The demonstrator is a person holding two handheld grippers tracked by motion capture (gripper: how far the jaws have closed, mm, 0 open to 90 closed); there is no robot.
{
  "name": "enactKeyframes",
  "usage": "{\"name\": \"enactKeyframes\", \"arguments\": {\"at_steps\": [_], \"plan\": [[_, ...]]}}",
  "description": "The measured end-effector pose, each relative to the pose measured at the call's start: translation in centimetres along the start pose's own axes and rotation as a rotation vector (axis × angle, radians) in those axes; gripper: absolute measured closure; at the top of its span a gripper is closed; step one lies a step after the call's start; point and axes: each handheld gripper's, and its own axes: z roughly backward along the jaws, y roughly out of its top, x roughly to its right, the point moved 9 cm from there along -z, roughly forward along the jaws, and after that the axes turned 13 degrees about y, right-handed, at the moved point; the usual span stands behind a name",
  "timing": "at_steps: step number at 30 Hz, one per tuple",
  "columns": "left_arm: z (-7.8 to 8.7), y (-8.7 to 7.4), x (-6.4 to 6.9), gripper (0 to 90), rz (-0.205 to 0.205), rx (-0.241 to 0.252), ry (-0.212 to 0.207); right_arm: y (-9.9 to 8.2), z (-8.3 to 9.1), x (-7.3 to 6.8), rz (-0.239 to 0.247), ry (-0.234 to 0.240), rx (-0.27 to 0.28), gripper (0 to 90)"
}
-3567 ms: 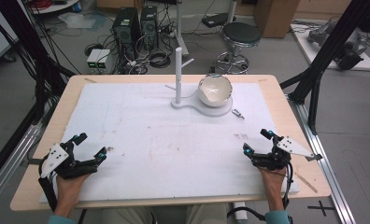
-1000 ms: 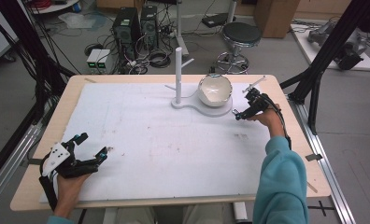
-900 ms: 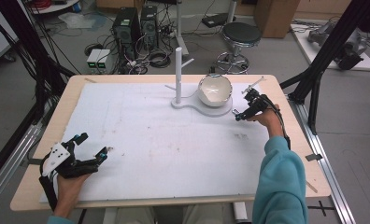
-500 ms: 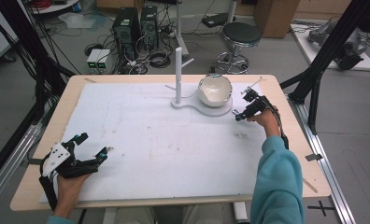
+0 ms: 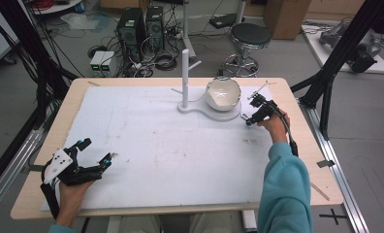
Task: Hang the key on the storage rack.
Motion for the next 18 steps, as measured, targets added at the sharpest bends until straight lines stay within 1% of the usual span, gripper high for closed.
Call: {"name": "enactKeyframes", "arguments": {"at_steps": [8, 12, 15, 16, 18], "plan": [[0.01, 0.0, -0.01, 6.0, -0.002, 0.0, 0.0, -0.1, 0.11, 0.07, -0.003, -0.01, -0.007, 63.0], [0.01, 0.01, 0.01, 6.0, -0.001, 0.002, 0.0, 0.03, 0.23, 0.03, 0.011, -0.017, -0.007, 69.3], [0.01, 0.01, 0.0, 6.0, 0.0, 0.003, 0.002, -0.01, 0.37, 0.06, -0.004, -0.029, -0.007, 71.7], [0.02, 0.01, 0.01, 6.0, 0.001, 0.002, 0.002, -0.03, 0.39, 0.04, -0.008, -0.027, -0.005, 72.1], [0.01, 0.01, 0.01, 6.0, 0.001, 0.002, 0.001, -0.1, 0.46, 0.14, -0.005, -0.028, -0.009, 73.2]]}}
